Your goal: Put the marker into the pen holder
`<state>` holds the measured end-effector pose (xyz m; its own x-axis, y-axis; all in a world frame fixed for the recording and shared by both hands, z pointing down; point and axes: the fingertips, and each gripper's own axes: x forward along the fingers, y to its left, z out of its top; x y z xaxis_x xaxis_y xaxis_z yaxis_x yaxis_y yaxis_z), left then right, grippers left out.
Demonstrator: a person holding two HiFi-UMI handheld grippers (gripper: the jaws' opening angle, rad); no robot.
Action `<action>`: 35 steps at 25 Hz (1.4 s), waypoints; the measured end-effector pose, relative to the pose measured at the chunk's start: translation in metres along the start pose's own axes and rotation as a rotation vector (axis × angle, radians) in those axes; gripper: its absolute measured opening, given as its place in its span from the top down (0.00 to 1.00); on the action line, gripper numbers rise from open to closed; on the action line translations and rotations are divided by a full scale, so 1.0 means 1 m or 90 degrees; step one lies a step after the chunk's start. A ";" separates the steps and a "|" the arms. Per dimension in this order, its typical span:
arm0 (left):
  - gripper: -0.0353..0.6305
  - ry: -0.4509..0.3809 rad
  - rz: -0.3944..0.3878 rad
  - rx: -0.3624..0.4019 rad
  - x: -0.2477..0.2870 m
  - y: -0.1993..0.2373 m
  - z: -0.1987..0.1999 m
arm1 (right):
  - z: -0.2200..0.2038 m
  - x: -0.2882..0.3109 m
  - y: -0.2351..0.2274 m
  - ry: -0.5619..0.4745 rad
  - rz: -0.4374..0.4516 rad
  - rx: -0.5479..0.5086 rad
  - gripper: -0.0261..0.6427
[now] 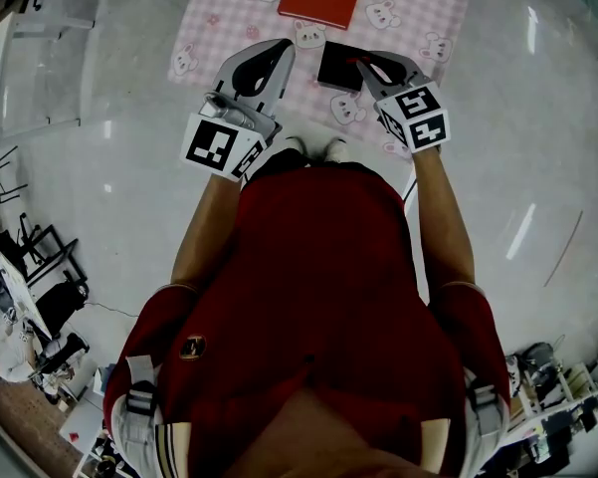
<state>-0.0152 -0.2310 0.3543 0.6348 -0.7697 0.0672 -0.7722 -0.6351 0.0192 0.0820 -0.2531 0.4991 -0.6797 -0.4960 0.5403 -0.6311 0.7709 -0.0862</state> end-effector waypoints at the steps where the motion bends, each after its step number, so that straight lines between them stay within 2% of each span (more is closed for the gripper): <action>1: 0.94 0.002 -0.001 0.000 0.000 0.001 0.001 | -0.002 0.002 0.000 0.007 0.001 0.002 0.89; 13: 0.94 0.017 -0.014 -0.007 -0.004 0.010 -0.003 | -0.025 0.024 -0.002 0.056 0.000 0.004 0.89; 19: 0.94 0.025 -0.016 -0.010 -0.014 0.017 -0.005 | -0.024 0.029 -0.003 0.057 -0.009 0.008 0.89; 27: 0.94 0.027 -0.021 -0.011 -0.018 0.021 -0.010 | -0.026 0.034 -0.012 0.060 -0.047 -0.010 0.87; 35: 0.94 0.025 -0.030 -0.011 -0.025 0.020 -0.010 | -0.020 0.028 -0.013 0.036 -0.087 -0.017 0.78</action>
<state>-0.0466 -0.2233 0.3635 0.6692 -0.7356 0.1054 -0.7420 -0.6692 0.0408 0.0786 -0.2694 0.5320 -0.5651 -0.5743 0.5923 -0.7059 0.7082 0.0131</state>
